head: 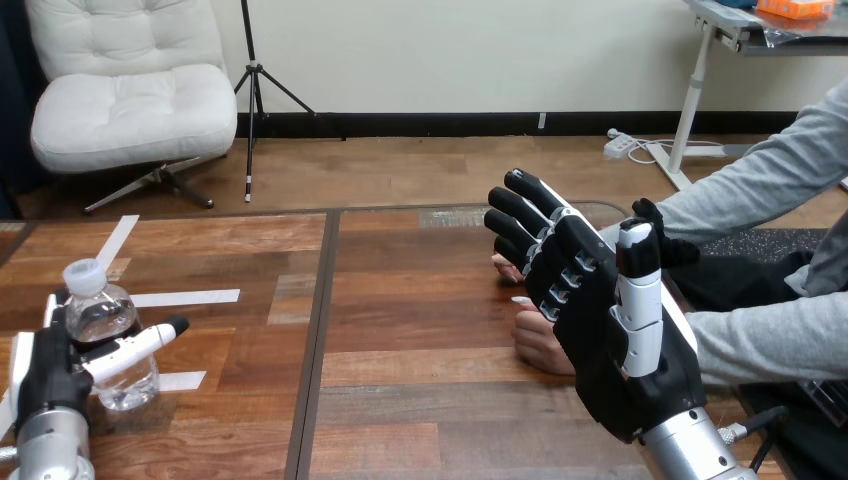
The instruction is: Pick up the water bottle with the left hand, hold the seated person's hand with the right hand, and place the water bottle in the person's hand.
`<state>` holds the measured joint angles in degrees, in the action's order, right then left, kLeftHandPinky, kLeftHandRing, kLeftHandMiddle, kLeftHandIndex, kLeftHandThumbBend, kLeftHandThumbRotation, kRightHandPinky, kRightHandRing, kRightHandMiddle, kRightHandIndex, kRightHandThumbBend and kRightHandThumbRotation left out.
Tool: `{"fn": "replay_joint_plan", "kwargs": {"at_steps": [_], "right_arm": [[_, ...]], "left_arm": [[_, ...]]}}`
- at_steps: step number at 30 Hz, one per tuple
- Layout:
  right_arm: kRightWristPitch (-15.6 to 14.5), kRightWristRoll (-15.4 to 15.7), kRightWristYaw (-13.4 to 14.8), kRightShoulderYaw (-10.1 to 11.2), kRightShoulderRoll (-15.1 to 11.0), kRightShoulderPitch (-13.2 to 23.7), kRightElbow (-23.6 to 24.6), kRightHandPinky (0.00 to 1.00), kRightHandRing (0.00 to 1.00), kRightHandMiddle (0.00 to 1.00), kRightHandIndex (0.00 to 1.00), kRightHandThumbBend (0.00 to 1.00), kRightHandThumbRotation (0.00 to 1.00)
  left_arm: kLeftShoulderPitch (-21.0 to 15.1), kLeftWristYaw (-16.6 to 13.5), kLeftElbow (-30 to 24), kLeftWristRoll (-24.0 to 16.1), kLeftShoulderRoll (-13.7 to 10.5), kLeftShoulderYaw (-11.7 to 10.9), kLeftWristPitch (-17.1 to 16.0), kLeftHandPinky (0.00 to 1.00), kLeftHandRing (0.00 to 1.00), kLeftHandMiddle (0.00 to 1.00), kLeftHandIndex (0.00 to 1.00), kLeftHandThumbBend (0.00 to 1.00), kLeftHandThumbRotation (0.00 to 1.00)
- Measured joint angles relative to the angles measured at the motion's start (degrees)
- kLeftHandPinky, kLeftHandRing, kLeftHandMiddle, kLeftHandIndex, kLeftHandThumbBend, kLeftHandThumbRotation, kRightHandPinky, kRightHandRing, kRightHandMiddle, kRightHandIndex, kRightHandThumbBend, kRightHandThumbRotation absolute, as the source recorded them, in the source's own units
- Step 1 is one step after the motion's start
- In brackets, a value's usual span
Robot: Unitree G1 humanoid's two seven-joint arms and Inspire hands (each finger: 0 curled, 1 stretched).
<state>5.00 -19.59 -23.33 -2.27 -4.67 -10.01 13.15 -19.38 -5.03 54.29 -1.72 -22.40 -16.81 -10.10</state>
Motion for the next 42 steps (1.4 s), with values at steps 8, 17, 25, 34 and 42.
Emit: {"fn": "replay_joint_plan", "kwargs": {"at_steps": [8,17,25,34,42], "right_arm": [[0.0,0.0,0.0,0.0,0.0,0.0,0.0,0.99,0.93,0.92,0.91,0.81,1.0],[0.0,0.0,0.0,0.0,0.0,0.0,0.0,0.99,0.93,0.92,0.91,0.83,1.0],[0.0,0.0,0.0,0.0,0.0,0.0,0.0,0.99,0.94,0.92,0.91,0.82,1.0],[0.0,0.0,0.0,0.0,0.1,0.0,0.0,1.0,0.94,0.92,0.91,0.82,1.0],[0.0,0.0,0.0,0.0,0.1,0.0,0.0,1.0,0.94,0.92,0.91,0.83,1.0]], "left_arm": [[-0.2,-1.8,0.0,1.9,0.0,-0.6,0.2,0.56,0.63,0.66,0.66,0.84,0.01],[-0.1,-5.5,-0.1,1.3,0.1,0.0,0.2,0.38,0.44,0.49,0.5,0.76,0.0],[0.3,-7.0,-0.8,0.8,0.1,0.4,0.1,0.35,0.4,0.46,0.46,0.76,0.0],[0.4,-7.4,-1.3,0.1,0.1,0.6,0.1,0.36,0.41,0.46,0.46,0.75,0.0],[0.8,-7.4,-1.5,-0.5,0.2,1.1,0.1,0.36,0.42,0.47,0.46,0.75,0.0]]}}
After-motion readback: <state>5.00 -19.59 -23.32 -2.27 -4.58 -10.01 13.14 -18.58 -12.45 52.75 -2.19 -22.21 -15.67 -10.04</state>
